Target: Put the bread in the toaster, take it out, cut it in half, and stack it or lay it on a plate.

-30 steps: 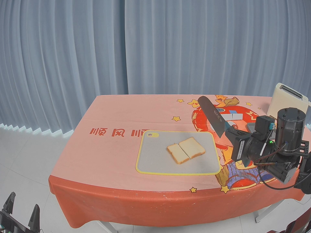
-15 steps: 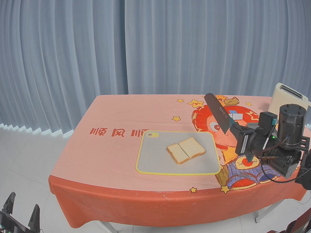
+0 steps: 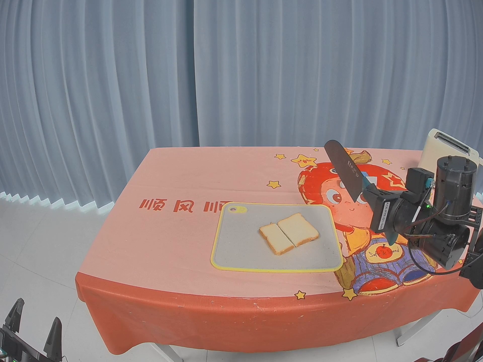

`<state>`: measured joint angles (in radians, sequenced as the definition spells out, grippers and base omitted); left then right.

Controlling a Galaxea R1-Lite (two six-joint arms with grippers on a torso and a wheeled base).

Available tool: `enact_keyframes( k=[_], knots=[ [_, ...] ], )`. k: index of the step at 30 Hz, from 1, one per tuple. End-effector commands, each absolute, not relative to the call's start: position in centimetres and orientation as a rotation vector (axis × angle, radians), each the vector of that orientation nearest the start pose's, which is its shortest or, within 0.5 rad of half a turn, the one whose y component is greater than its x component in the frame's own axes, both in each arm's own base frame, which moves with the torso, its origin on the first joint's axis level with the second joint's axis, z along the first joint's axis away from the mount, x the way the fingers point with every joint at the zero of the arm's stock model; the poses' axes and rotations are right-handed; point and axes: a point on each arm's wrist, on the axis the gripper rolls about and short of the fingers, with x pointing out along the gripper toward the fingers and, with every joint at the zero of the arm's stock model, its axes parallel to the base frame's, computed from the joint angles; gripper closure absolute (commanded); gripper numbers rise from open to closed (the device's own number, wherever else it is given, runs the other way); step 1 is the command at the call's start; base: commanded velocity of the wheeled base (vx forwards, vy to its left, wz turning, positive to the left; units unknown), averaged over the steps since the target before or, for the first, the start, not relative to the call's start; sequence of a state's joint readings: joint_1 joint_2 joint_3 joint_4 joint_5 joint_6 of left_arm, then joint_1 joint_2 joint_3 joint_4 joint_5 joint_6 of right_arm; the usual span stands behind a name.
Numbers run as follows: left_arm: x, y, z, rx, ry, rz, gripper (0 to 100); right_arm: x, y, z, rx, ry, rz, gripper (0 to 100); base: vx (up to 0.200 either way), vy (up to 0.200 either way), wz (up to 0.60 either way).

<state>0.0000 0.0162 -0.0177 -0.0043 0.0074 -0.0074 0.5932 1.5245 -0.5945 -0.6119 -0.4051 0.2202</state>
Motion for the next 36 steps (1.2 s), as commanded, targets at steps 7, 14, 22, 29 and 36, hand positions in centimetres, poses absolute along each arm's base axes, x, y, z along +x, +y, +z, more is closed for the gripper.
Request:
enact_keyframes(
  k=[7, 14, 22, 29, 36],
  knots=[
    [-2.2, 0.0, 7.6, -0.008, 0.002, 0.008, 0, 21.5, 12.5, 17.4, 0.074, 0.295, 0.129, 100, 0.0, 0.0, 0.0],
    [-2.2, 0.0, 7.6, -0.008, 0.002, 0.008, 0, 21.8, 12.3, 17.2, 0.071, 0.3, 0.115, 100, 0.0, 0.0, 0.0],
    [-2.2, 0.0, 7.6, -0.008, 0.002, 0.008, 0, 22.3, 12.0, 17.2, 0.078, 0.304, 0.115, 100, 0.0, 0.0, 0.0],
    [-2.2, 0.0, 7.6, -0.008, 0.002, 0.008, 0, 22.4, 11.9, 17.0, 0.077, 0.312, 0.114, 100, 0.0, 0.0, 0.0],
    [-2.2, 0.0, 7.6, -0.008, 0.001, 0.009, 0, 22.8, 11.8, 16.7, 0.075, 0.322, 0.105, 100, 0.0, 0.0, 0.0]
  ],
)
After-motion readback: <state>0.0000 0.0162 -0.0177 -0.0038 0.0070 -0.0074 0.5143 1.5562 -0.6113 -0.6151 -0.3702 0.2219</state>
